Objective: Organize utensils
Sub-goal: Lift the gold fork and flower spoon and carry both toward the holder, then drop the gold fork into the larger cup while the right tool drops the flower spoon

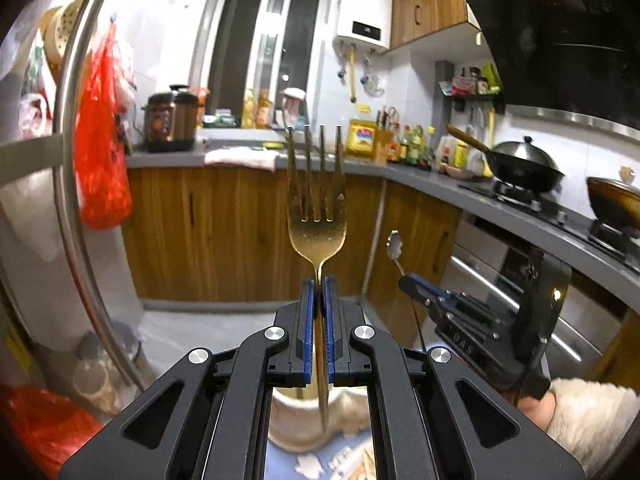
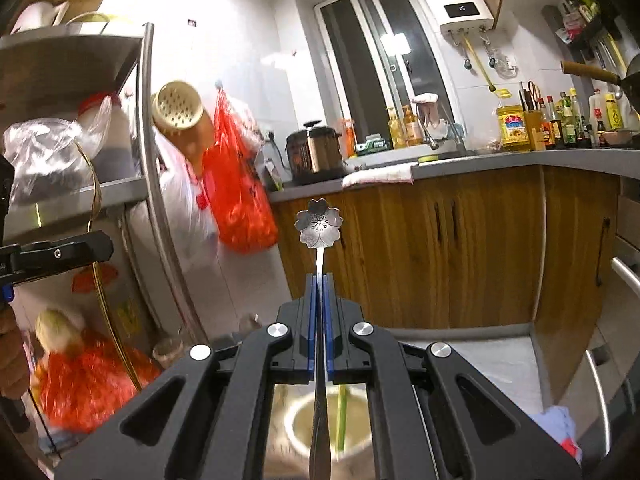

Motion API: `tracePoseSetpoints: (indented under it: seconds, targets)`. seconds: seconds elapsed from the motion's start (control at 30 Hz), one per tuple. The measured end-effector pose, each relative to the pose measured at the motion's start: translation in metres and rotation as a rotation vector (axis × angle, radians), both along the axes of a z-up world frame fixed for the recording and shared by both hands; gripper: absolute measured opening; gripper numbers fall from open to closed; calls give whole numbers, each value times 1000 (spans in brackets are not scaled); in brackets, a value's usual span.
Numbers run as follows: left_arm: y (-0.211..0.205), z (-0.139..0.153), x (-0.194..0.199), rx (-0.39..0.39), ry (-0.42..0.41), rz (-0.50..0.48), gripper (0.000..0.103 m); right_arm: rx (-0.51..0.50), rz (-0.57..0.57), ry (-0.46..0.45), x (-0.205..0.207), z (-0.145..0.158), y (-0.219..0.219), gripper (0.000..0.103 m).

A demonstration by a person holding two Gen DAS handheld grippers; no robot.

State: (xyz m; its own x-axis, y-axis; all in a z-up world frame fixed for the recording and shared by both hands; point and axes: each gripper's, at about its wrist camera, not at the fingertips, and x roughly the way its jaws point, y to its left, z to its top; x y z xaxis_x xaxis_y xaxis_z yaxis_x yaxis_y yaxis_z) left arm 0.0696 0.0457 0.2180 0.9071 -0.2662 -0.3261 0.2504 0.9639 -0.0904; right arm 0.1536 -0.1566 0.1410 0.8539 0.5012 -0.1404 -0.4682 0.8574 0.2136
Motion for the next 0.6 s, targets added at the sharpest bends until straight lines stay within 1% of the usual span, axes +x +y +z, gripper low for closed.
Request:
tracePoseSetpoints:
  seconds: [0.1,0.27,0.4,0.6]
  targets:
    - [-4,-3,17,15,-9,37,6,7,-31,-1,14,-6,6,3]
    - [-15,-18,43,60,-14,78,6,16,-80,20,37,-25,17,3]
    - [-15,-35,57,69,18,90,6,-5,-108,20,45,-40,27,3]
    - [-5,-60,66,65,86,87,6,-39,-113,63,47,-60,20,3]
